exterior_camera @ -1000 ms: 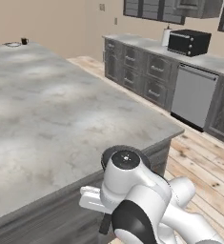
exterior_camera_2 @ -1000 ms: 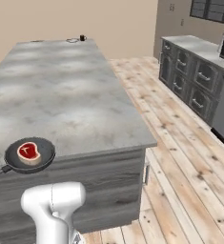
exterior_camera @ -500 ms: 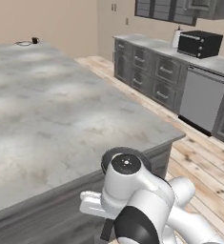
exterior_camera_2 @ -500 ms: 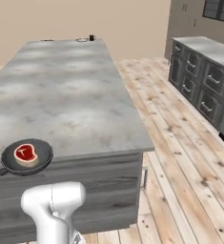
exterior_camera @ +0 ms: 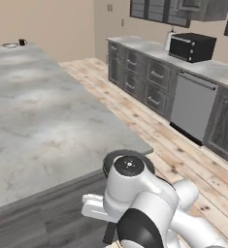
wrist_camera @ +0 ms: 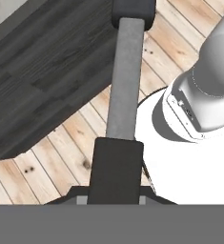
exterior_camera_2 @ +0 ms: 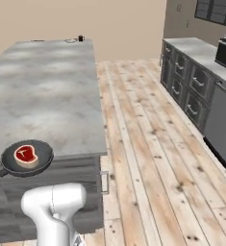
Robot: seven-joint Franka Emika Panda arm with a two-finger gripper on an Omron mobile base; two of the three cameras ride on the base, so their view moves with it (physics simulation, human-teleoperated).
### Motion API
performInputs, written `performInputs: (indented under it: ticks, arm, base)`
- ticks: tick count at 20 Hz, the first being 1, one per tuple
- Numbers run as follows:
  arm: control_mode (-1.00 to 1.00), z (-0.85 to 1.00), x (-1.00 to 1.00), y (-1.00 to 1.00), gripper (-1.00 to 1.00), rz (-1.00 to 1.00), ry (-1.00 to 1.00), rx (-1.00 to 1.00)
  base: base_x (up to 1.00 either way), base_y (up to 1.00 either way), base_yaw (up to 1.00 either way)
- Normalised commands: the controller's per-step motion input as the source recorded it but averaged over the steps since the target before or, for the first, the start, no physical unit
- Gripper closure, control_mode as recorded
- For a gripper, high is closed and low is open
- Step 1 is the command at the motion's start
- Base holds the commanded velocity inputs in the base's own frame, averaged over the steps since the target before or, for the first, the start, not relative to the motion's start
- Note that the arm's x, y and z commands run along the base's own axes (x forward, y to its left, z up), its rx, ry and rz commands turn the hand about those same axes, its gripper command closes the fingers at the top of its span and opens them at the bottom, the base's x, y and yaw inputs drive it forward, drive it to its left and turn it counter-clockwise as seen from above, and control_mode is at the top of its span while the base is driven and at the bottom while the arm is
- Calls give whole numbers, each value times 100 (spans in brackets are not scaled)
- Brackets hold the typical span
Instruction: Pick up the pan with the steak in it and place it on the dining table. Then place the steak on the plate.
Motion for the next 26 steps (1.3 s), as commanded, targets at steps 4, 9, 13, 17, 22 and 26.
performInputs:
  ticks: [4, 9, 13, 17, 22, 26]
  arm:
    - [100, 0, 0, 0, 100, 0, 0, 0]
    - [100, 0, 0, 0, 100, 0, 0, 0]
    - [100, 0, 0, 0, 100, 0, 0, 0]
    - [100, 0, 0, 0, 100, 0, 0, 0]
    - [100, 0, 0, 0, 100, 0, 0, 0]
    - [100, 0, 0, 0, 100, 0, 0, 0]
  base:
    - [0, -100, 4]
    - [0, -100, 4]
    - [0, -100, 4]
    - [0, -100, 3]
    - [0, -100, 3]
    - [-1, -72, 5]
